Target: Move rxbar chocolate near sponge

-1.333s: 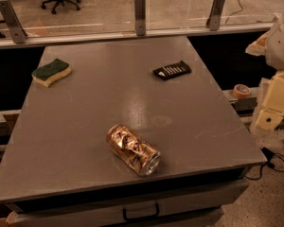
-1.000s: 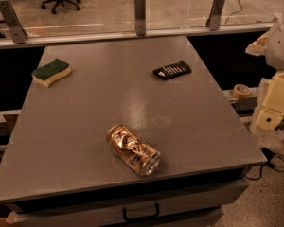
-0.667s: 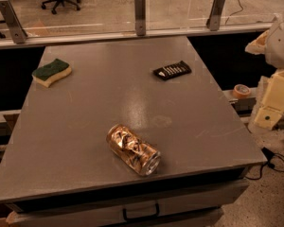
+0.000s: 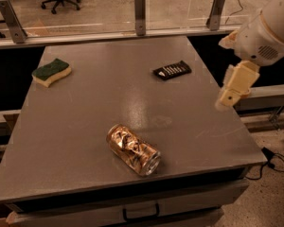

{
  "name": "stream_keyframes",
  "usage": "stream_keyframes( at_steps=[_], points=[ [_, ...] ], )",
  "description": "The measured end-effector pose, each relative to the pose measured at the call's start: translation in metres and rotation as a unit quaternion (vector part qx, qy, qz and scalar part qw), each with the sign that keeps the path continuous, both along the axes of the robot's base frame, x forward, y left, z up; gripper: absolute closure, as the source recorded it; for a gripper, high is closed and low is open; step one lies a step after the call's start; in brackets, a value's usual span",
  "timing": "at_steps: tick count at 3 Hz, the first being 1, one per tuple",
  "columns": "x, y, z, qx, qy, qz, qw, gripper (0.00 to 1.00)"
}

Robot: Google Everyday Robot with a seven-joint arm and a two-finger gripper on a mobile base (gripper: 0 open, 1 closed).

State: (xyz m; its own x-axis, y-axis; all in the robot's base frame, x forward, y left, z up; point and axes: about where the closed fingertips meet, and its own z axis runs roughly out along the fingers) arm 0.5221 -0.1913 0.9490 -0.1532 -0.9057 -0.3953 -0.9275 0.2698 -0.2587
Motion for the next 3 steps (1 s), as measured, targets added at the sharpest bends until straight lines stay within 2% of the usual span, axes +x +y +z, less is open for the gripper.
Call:
stream_keyframes(
  at_steps=[1, 2, 3],
  points=[
    [0.0609, 0.0261, -0.0046, 0.055, -0.056, 0.005, 0.9969, 0.00],
    [0.0605, 0.0262, -0.0048, 0.055, -0.056, 0.005, 0.9969, 0.00],
    [0.0597, 0.0259, -0.0012, 0.070, -0.065, 0.001, 0.9954, 0.00]
  ],
)
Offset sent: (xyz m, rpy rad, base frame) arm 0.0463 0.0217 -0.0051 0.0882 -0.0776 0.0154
